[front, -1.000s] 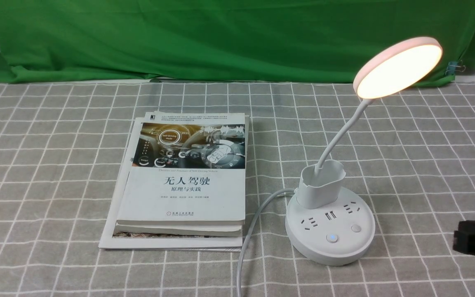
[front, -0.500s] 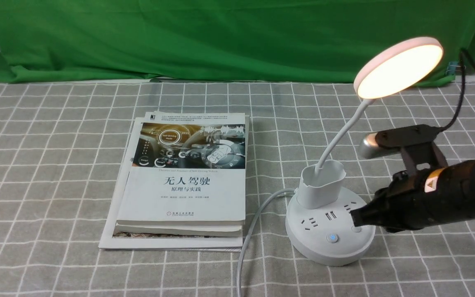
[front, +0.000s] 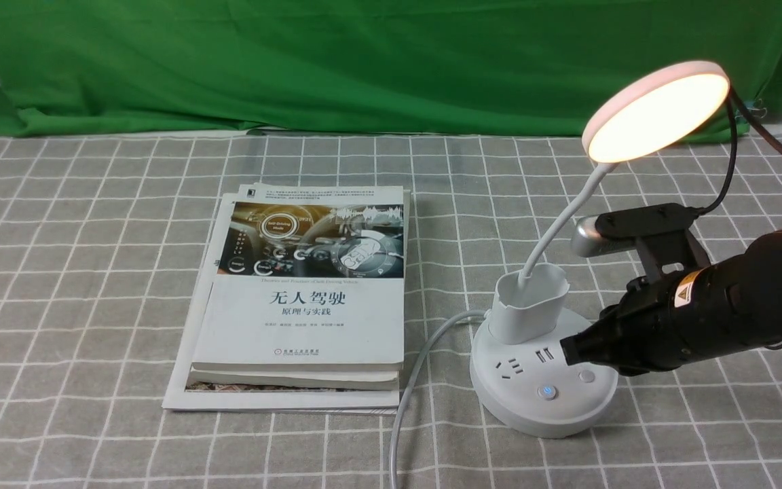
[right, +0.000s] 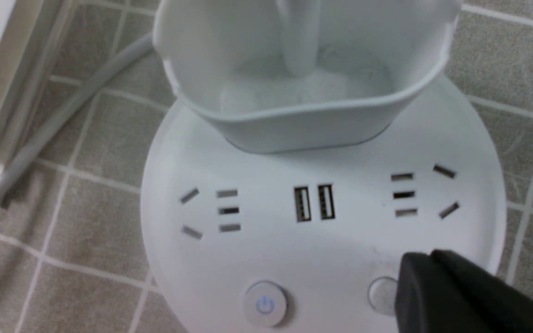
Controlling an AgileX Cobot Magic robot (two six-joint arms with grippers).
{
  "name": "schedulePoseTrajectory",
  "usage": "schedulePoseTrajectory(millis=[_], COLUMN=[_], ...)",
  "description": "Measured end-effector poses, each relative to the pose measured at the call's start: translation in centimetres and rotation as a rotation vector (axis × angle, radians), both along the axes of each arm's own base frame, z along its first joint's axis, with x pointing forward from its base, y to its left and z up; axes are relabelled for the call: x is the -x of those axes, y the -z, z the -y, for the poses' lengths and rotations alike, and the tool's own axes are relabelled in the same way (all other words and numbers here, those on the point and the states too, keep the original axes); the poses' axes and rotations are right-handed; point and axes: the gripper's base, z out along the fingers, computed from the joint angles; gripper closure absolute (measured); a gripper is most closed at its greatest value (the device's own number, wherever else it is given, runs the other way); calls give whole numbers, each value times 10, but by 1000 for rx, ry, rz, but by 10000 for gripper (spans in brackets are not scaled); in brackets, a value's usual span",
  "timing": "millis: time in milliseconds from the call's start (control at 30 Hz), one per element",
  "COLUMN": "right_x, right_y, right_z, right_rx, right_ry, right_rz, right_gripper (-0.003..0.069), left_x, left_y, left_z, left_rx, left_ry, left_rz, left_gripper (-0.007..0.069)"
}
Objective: Turn off the desk lamp on the grey coffee tablecloth by hand.
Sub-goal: 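Press the power button on the lamp base to turn the lamp off with the right gripper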
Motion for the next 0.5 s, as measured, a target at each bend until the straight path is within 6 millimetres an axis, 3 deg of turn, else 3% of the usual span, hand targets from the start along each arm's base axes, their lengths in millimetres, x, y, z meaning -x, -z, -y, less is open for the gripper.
schedulePoseTrajectory(millis=[267, 500], right_x=[-7, -11], right_y=[22, 21], right_z=[-4, -6], right_rx=[9, -2], right_ry=[16, 23], right_rz=[-63, -46], right_gripper=[611, 611], left_x=[0, 0], left_y=[0, 0], left_z=[0, 0], left_rx=[0, -1], left_ry=[0, 0], left_rz=[0, 0], left_gripper=[606, 606])
